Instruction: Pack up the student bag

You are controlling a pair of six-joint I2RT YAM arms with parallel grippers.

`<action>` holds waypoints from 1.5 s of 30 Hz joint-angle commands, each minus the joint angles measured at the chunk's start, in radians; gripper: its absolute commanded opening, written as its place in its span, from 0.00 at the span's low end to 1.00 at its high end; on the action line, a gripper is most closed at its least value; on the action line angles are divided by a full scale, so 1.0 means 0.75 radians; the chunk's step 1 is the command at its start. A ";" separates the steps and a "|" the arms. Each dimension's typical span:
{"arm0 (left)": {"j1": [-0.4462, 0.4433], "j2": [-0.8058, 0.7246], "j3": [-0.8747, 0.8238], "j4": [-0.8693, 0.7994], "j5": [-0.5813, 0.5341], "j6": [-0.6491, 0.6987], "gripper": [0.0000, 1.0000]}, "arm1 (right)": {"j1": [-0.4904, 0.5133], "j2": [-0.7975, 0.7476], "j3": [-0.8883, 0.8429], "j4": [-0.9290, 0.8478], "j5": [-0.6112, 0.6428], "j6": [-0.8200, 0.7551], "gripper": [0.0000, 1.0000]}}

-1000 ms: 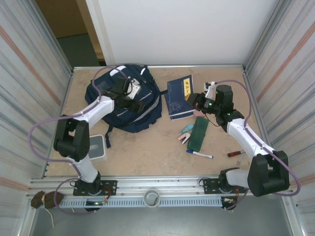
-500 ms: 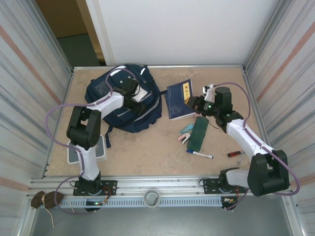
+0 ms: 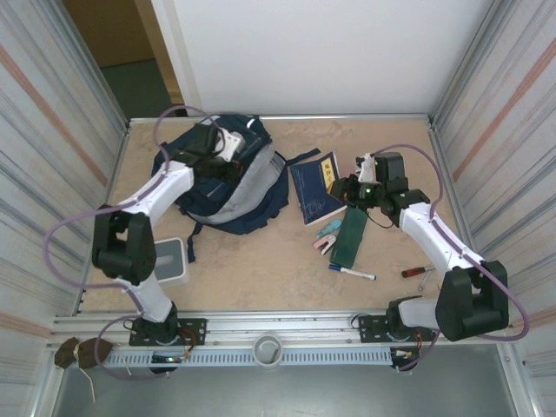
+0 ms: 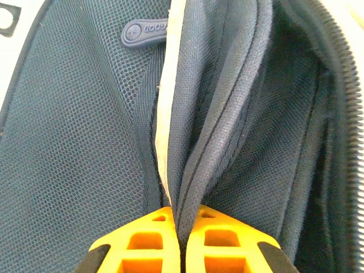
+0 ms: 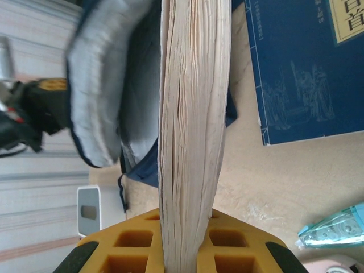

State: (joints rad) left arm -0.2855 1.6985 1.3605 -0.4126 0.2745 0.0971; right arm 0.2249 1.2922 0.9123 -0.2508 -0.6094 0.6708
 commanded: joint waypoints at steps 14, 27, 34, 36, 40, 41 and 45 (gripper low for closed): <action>0.186 -0.184 0.056 0.237 0.666 -0.285 0.00 | 0.301 0.281 0.265 0.175 -0.155 0.168 0.00; 0.199 -0.140 0.094 0.213 0.757 -0.277 0.00 | 0.476 1.225 1.046 0.522 0.164 0.428 0.17; 0.255 -0.141 0.055 0.243 0.749 -0.291 0.00 | 0.464 1.139 1.044 0.388 0.155 0.237 0.57; 0.269 -0.140 0.032 0.253 0.735 -0.278 0.00 | 0.453 1.000 0.910 0.378 0.142 0.179 0.60; 0.287 -0.136 0.000 0.163 0.607 -0.150 0.00 | 0.403 0.703 0.579 0.445 0.052 0.146 0.60; 0.289 -0.138 -0.018 0.145 0.556 -0.116 0.00 | 0.383 0.623 0.492 0.430 0.052 0.126 0.60; 0.288 -0.135 -0.078 0.095 0.404 -0.001 0.01 | 0.279 0.388 0.282 0.166 0.245 -0.069 0.61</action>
State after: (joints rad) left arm -0.0887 1.6138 1.3235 -0.3485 0.6731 -0.0086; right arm 0.4831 1.6604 1.1931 0.0174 -0.5251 0.7612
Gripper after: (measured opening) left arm 0.072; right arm 0.607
